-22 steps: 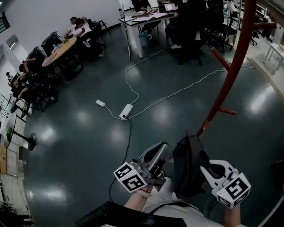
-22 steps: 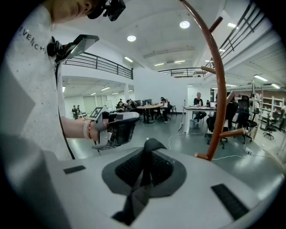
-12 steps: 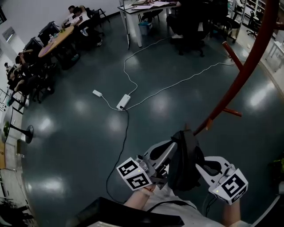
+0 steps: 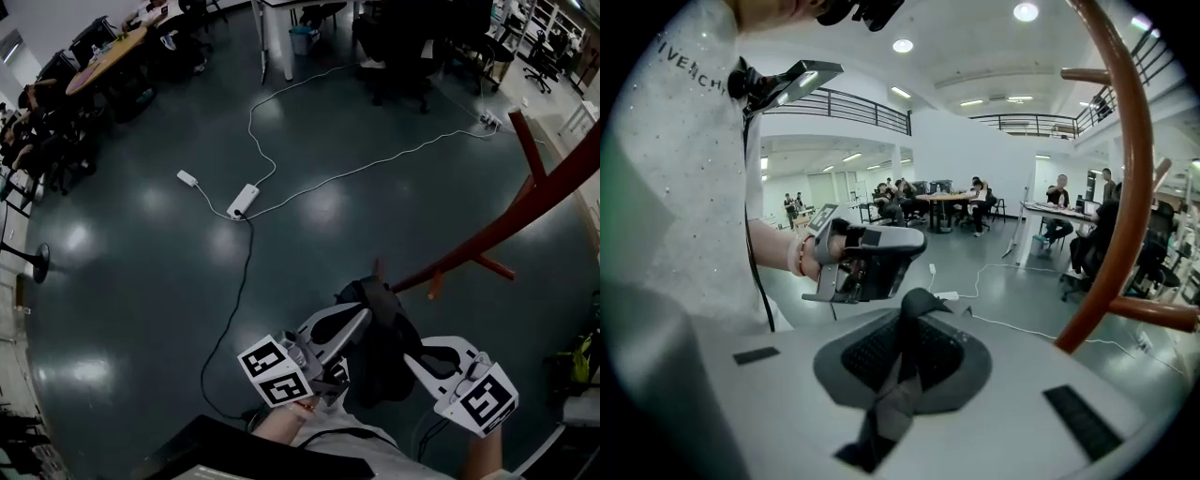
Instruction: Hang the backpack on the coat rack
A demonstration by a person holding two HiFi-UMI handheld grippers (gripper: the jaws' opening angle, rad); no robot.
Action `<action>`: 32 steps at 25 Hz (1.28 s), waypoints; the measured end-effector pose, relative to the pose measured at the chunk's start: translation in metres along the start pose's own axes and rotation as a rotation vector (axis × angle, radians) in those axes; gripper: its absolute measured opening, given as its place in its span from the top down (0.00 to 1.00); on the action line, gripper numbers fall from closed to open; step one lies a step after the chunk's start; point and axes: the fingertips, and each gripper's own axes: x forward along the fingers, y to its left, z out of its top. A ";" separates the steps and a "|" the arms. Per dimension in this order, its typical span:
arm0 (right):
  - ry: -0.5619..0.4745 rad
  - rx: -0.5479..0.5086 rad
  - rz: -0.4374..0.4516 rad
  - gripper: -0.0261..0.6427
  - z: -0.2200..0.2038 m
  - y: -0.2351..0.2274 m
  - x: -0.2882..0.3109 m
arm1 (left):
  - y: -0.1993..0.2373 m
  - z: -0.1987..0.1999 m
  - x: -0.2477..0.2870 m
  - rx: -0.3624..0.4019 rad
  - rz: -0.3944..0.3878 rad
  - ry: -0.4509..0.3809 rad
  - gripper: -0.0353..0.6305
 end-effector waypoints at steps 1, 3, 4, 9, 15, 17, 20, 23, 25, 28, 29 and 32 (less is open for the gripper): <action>0.008 -0.005 0.006 0.92 -0.001 -0.005 0.001 | 0.001 -0.003 0.004 -0.007 -0.002 0.001 0.94; 0.021 -0.012 0.011 0.92 -0.006 -0.015 0.003 | 0.004 -0.011 0.010 -0.018 -0.010 0.009 0.94; 0.027 -0.013 0.012 0.92 -0.009 -0.021 0.005 | 0.007 -0.016 0.013 -0.024 -0.016 0.015 0.94; 0.026 0.003 0.024 0.92 -0.021 -0.042 0.013 | 0.017 -0.030 0.020 -0.039 -0.027 0.036 0.94; 0.017 0.037 0.004 0.92 -0.027 -0.076 0.005 | 0.033 -0.029 0.033 -0.050 -0.006 0.016 0.94; 0.020 0.040 -0.009 0.92 -0.032 -0.087 0.002 | 0.039 -0.030 0.034 -0.055 0.008 0.012 0.94; 0.022 0.057 -0.018 0.92 -0.036 -0.099 0.000 | 0.045 -0.033 0.038 -0.065 0.023 0.010 0.94; 0.032 0.064 -0.025 0.92 -0.042 -0.110 -0.003 | 0.048 -0.036 0.046 -0.074 0.026 0.018 0.94; 0.047 0.061 -0.032 0.92 -0.047 -0.118 -0.004 | 0.049 -0.039 0.052 -0.081 0.022 0.025 0.94; 0.075 0.055 -0.023 0.92 -0.057 -0.122 -0.001 | 0.052 -0.043 0.062 -0.087 0.015 0.039 0.94; 0.082 0.051 -0.014 0.92 -0.061 -0.121 0.000 | 0.053 -0.044 0.064 -0.091 0.015 0.042 0.94; 0.114 0.064 -0.010 0.92 -0.068 -0.121 0.004 | 0.054 -0.049 0.068 -0.107 0.009 0.051 0.94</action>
